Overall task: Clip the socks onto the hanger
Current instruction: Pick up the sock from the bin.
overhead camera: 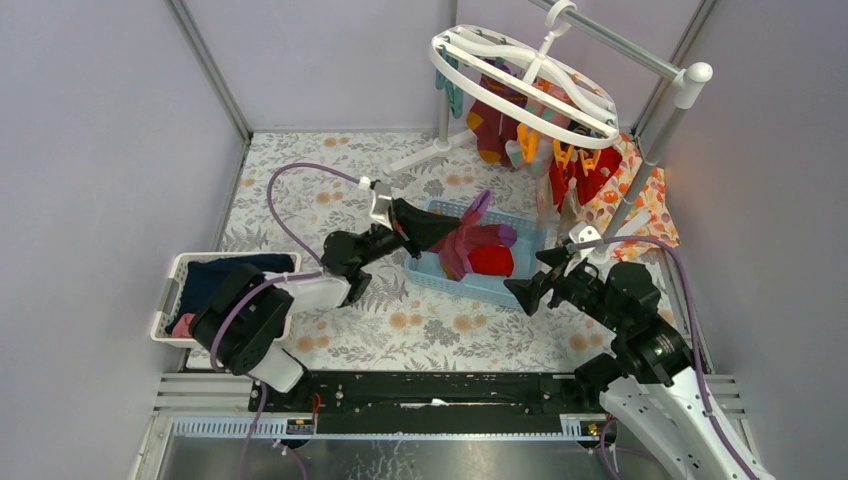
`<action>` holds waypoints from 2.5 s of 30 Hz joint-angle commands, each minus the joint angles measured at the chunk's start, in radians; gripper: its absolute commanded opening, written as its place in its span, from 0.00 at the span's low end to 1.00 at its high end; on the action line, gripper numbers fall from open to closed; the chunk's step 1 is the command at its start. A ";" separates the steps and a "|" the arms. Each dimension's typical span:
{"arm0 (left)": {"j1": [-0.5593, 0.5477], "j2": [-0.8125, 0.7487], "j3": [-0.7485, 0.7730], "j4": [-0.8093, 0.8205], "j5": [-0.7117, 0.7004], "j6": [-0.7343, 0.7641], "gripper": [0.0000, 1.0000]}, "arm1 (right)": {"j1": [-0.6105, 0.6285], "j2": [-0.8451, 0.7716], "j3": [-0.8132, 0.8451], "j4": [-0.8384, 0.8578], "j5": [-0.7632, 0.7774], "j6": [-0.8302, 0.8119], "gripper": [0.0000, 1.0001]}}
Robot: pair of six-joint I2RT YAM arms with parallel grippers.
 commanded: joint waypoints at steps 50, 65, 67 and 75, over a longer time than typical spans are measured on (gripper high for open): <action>-0.351 -0.340 0.090 -0.337 -1.037 -0.405 0.00 | 0.355 0.470 -0.315 1.280 0.151 0.000 0.80; -0.351 -0.382 0.037 -0.359 -1.072 -0.432 0.00 | 0.429 0.485 -0.330 1.369 0.258 0.003 0.00; -0.352 -0.388 0.032 -0.363 -1.075 -0.432 0.00 | 0.429 0.470 -0.331 1.346 0.257 0.004 0.00; -0.352 -0.414 0.023 -0.394 -1.089 -0.433 0.00 | 0.430 0.449 -0.347 1.306 0.237 0.015 0.00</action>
